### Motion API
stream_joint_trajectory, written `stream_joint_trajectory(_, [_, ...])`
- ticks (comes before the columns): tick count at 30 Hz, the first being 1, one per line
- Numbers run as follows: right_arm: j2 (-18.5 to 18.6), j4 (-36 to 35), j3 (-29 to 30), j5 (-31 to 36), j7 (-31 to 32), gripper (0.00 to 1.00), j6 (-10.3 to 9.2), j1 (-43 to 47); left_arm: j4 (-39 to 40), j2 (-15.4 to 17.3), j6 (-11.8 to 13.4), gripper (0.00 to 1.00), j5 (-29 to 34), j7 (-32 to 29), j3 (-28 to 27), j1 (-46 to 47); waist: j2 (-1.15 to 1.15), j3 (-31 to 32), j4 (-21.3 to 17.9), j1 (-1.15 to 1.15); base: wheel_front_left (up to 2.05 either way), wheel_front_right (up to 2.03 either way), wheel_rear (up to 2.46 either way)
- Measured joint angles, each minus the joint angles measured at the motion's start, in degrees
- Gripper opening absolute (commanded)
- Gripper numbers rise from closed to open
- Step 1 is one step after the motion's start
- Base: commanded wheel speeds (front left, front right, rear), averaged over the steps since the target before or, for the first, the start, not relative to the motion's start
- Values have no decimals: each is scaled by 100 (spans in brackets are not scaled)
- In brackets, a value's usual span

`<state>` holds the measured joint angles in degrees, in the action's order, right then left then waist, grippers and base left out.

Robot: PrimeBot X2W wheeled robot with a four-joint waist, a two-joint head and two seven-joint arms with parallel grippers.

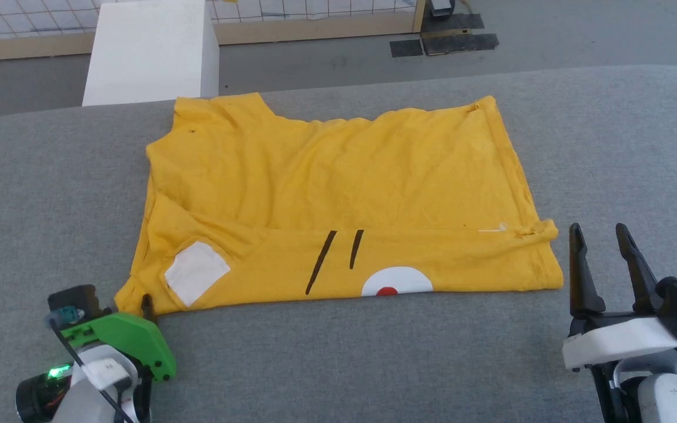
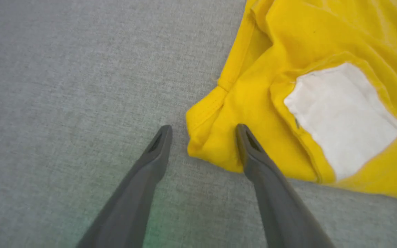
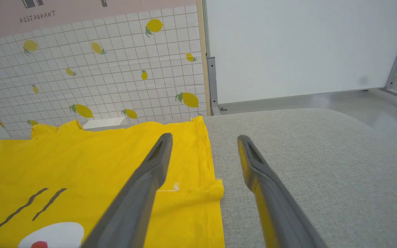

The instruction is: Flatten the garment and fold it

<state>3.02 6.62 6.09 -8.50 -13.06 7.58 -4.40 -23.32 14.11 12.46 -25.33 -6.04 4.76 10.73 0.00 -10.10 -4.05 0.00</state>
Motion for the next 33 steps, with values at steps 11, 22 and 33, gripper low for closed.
stream_joint_trajectory(11, [-2,-15,-54,42,25,100,0,-8,716,222,18,0,-443,-1558,51,-49,0,-31,-140,0,0,0,0])
stream_joint_trajectory(22, [-9,1239,247,141,2466,100,0,-849,892,189,-53,0,-443,-1390,185,-127,0,-87,57,0,0,0,0])
stream_joint_trajectory(33, [5,1211,416,446,5379,42,1,-1287,888,108,-167,0,-474,-1295,296,-90,0,-177,246,0,0,0,0])
